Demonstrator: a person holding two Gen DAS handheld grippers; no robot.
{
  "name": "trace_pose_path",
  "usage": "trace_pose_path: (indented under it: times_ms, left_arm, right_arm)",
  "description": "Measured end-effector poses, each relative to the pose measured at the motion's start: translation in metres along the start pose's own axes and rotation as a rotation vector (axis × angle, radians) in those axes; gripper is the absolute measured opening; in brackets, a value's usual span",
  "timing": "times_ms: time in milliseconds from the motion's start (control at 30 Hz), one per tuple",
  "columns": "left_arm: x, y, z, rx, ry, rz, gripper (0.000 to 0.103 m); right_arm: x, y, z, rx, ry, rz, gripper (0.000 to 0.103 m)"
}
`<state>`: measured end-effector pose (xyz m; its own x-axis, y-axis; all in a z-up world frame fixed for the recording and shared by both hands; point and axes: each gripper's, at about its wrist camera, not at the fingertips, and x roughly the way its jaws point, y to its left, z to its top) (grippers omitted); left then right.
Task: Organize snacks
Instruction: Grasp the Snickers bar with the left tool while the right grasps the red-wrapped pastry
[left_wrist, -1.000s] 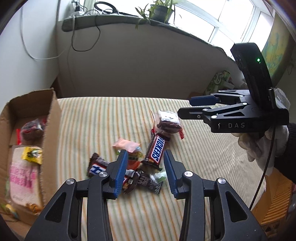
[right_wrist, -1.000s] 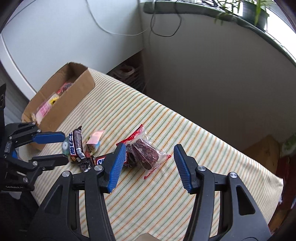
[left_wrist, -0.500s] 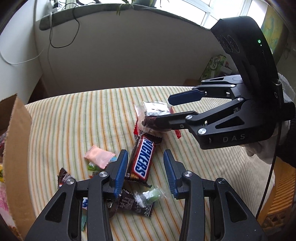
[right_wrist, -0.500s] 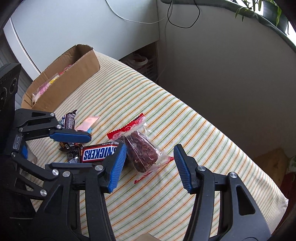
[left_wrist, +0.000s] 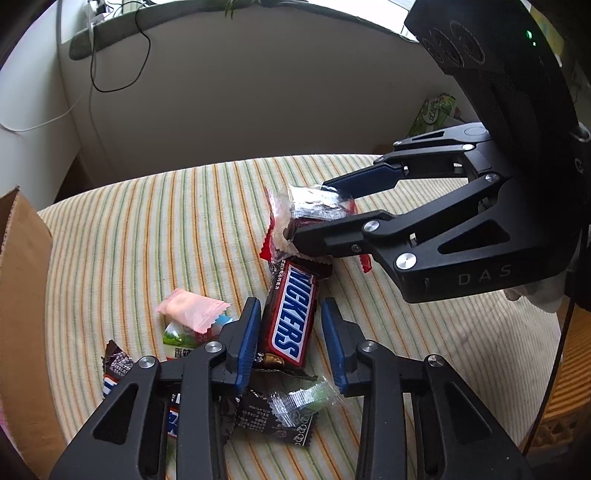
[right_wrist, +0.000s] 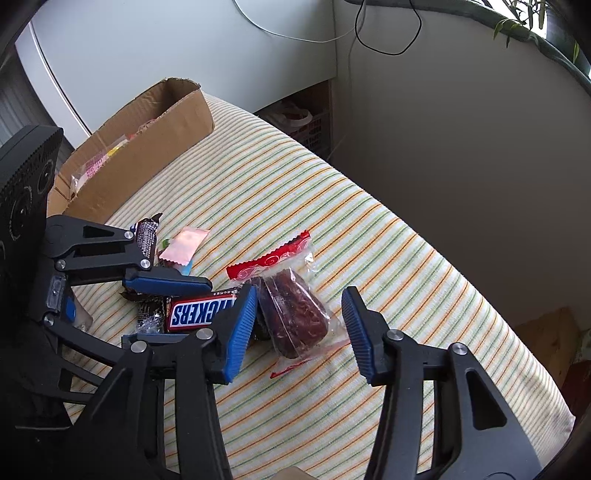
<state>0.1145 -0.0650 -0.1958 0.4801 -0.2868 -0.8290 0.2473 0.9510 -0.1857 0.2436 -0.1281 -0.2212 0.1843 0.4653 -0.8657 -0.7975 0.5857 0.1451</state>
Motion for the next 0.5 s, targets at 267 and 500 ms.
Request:
trace_pose_path:
  times_ms: [267, 500]
  left_arm:
    - [0.007, -0.002, 0.003, -0.020, -0.011, 0.002, 0.028]
    - [0.005, 0.001, 0.003, -0.046, -0.021, -0.016, 0.027]
  right_arm:
    - [0.009, -0.003, -0.002, 0.035, 0.021, 0.008, 0.038]
    - [-0.007, -0.007, -0.009, 0.083, -0.011, -0.010, 0.037]
